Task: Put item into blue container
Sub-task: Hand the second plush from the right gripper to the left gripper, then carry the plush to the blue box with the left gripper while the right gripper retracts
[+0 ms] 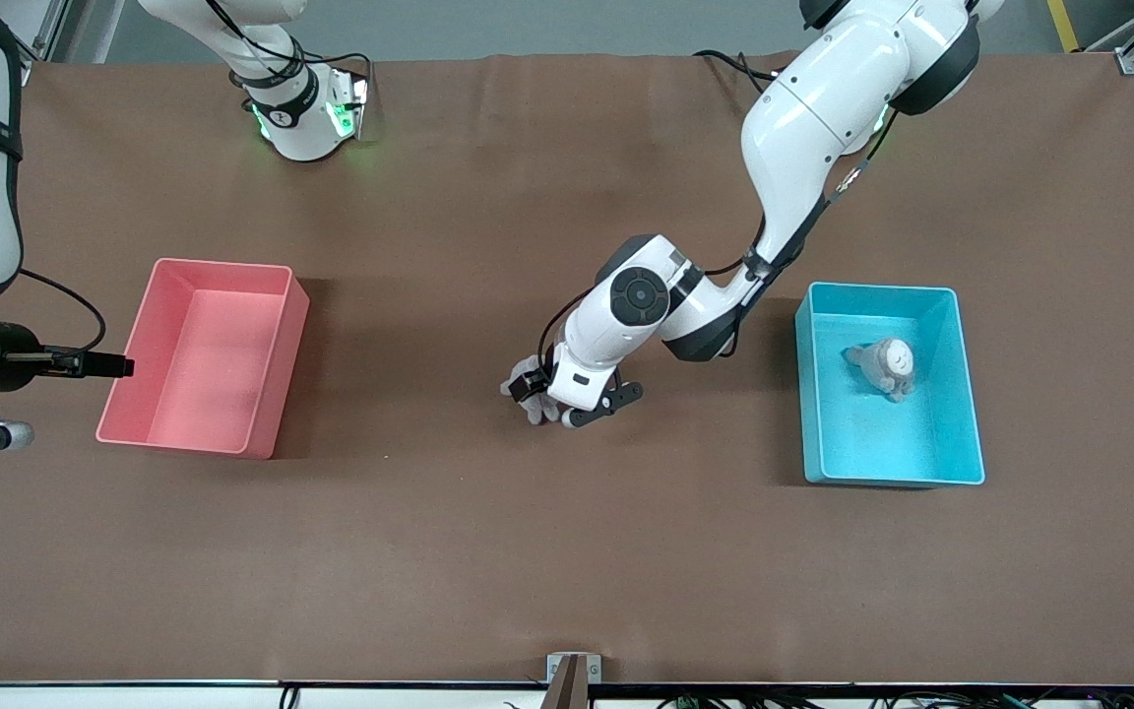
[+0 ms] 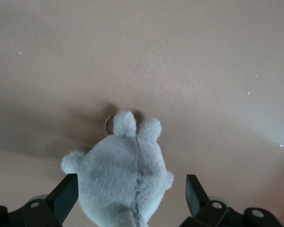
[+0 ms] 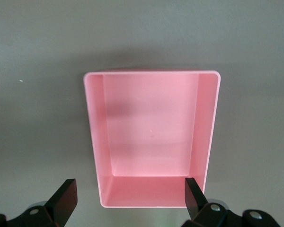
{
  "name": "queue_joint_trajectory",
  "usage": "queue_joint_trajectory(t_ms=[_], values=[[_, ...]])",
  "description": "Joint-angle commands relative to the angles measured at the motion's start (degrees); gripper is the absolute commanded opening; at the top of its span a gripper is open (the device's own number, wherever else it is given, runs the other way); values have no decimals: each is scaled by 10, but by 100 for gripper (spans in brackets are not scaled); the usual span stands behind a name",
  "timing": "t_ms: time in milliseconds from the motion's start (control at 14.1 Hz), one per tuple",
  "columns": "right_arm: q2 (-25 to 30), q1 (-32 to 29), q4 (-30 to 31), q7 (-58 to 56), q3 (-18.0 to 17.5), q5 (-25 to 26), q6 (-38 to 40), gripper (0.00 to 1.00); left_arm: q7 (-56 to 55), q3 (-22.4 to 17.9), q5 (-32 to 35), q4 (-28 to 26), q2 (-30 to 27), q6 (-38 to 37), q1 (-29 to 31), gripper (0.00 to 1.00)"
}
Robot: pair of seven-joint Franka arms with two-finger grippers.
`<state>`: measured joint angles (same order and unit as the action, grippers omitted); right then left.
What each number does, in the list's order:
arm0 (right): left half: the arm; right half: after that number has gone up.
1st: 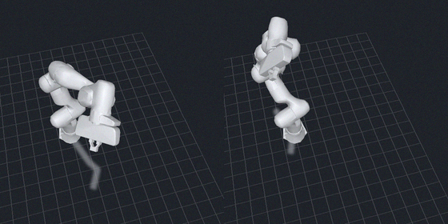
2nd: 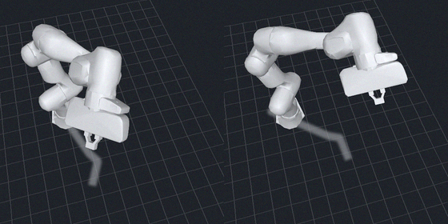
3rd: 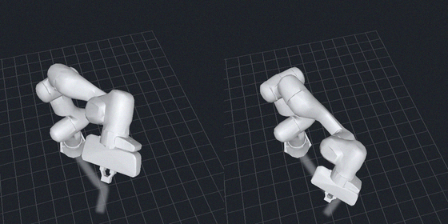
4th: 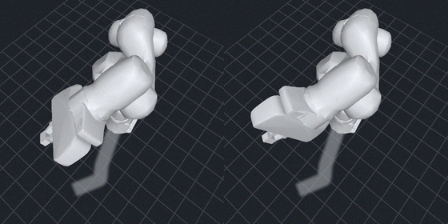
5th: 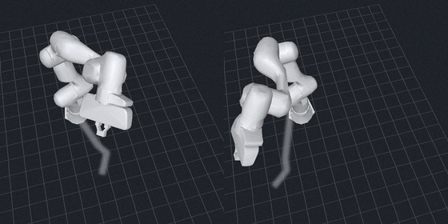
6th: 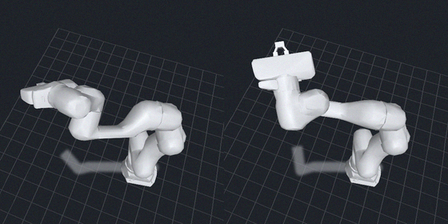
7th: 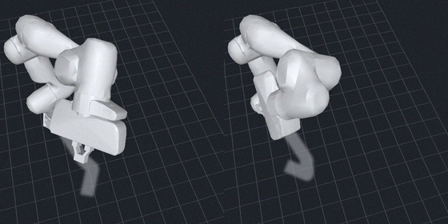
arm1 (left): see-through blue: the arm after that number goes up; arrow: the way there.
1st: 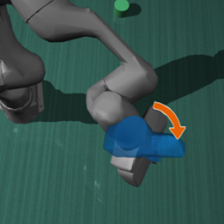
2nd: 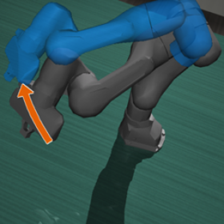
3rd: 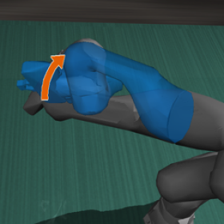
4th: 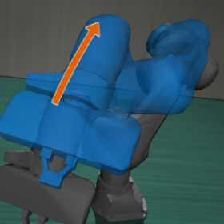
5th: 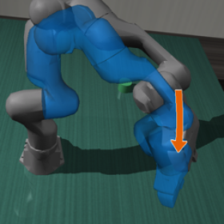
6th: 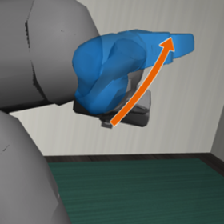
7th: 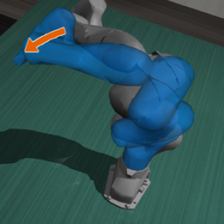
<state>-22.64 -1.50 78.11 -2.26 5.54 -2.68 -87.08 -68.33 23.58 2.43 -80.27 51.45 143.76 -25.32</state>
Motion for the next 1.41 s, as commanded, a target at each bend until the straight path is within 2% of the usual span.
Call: queue_joint_trajectory(t_ms=[0, 424, 495, 566, 707, 848, 1061, 1131, 1343], values=[[5, 1, -22, 3, -7, 10, 16, 100, -11, -4, -10, 22, 20, 2, -15, 100], [10, 38, -23, 7, -6, 13, 43, 100, -15, -11, -21, 20, 34, -2, -29, 100], [11, 34, -23, 6, -6, 12, 43, 100, -17, -20, -22, 20, 35, -1, -35, 96], [15, 31, -22, 6, -5, 11, 42, 100, -17, -30, -23, 21, 36, 0, -42, 85], [28, 28, -11, 6, -3, 12, 42, 100, -17, -34, -22, 21, 36, 1, -44, 55], [39, 11, -1, 4, -3, 13, 39, 100, -17, -35, -21, 20, 34, 1, -44, 39], [54, 5, 14, 3, -3, 13, 40, 100, -17, -35, -17, 20, 9, -3, -39, 31], [67, 6, 27, 4, -4, 13, 38, 100, -13, -36, -11, 18, -5, -12, -33, 32], [124, 12, 72, 3, -5, 13, 27, 100, 18, -44, 18, 16, -60, -155, -13, 32]])
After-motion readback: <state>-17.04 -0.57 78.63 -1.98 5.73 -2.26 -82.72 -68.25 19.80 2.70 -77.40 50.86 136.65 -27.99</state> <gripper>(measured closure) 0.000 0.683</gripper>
